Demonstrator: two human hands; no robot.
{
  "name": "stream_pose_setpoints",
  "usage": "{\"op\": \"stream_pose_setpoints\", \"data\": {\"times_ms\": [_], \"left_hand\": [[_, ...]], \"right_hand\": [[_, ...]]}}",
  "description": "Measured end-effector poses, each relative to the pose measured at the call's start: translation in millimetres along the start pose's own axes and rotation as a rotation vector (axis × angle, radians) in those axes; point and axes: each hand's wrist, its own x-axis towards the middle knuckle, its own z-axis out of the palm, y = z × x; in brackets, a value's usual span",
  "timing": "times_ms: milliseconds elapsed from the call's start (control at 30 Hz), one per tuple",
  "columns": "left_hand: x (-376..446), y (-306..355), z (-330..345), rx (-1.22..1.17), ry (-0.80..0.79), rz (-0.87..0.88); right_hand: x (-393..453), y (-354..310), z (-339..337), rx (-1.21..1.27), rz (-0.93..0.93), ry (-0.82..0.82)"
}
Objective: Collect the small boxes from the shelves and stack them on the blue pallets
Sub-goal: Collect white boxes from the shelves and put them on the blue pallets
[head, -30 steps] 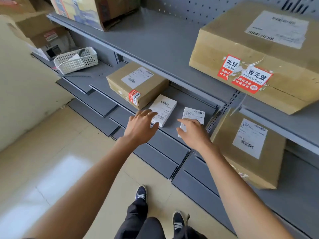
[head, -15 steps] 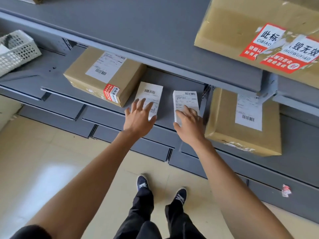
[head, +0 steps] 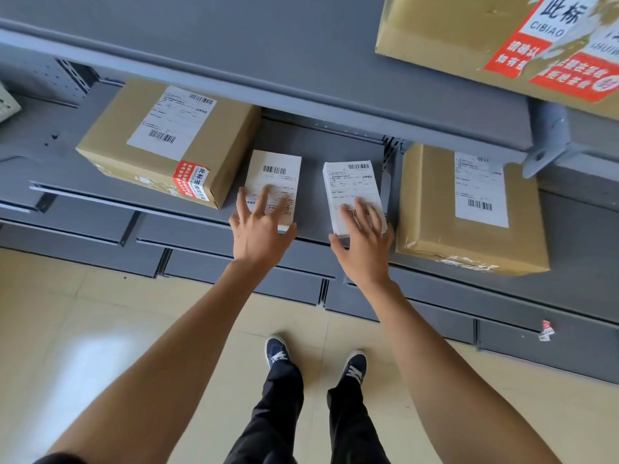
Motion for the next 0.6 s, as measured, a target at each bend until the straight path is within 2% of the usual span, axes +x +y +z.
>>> {"op": "stream_pose_setpoints", "data": {"times_ms": [200,433,600], "left_hand": [[3,-5,6,0.002,-0.003,-0.005],[-1,-10,2,-0.006,0.026,0.041],[-20,-9,-6,-0.028,0.048,0.086]], "right_hand": [[-3,-4,10,-0.007,0.045,0.090],[-8,-6,11,-0.015,0.059,0.106],[-27,-8,5,0.012,-0.005,0.249]]}}
